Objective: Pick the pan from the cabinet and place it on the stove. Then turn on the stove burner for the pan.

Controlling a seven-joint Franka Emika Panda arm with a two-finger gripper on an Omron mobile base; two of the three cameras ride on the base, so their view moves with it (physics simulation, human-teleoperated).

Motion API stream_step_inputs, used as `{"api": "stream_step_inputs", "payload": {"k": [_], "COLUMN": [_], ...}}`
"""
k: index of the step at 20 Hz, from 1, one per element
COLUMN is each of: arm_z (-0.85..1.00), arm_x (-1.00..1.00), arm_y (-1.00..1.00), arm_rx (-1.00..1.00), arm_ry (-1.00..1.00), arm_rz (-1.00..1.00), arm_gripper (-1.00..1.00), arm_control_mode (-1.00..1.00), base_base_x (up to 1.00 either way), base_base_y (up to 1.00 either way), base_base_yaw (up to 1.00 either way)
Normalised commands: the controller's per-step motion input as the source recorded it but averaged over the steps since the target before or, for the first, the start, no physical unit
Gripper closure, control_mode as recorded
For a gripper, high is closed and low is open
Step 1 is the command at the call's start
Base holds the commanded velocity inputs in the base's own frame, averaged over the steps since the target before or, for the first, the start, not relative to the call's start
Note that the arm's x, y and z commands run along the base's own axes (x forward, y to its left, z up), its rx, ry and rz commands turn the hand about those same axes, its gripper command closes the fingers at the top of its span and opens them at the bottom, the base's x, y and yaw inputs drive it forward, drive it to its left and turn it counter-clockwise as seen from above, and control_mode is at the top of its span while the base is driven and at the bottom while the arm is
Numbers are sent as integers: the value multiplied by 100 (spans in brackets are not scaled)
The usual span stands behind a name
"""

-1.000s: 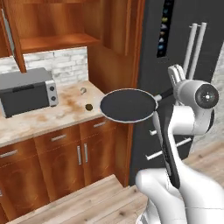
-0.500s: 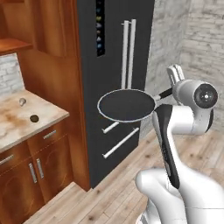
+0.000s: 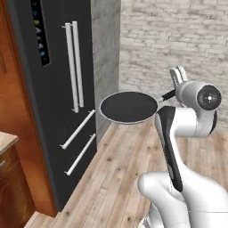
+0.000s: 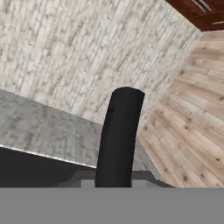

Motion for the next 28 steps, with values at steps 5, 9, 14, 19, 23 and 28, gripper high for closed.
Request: {"api": "stream_step_inputs", "payload": {"k": [5, 9, 14, 19, 23, 28], "arm_z": [0, 0, 0, 0, 0, 0], "arm_x": [0, 0, 0, 0, 0, 0], "arm_y": [0, 0, 0, 0, 0, 0], "arm_rx": [0, 0, 0, 0, 0, 0], "arm_ry": [0, 0, 0, 0, 0, 0], "arm_rz": [0, 0, 0, 0, 0, 0], "arm_gripper": [100, 100, 100, 100, 100, 100], "arm_control_mode": [100, 100, 100, 100, 100, 100], "base_base_x": [-32, -34, -33, -28, -11, -6], "base_base_y": [3, 10, 13, 7, 0, 0], "base_base_yaw": [-61, -62, -62, -62, -62, -61]}}
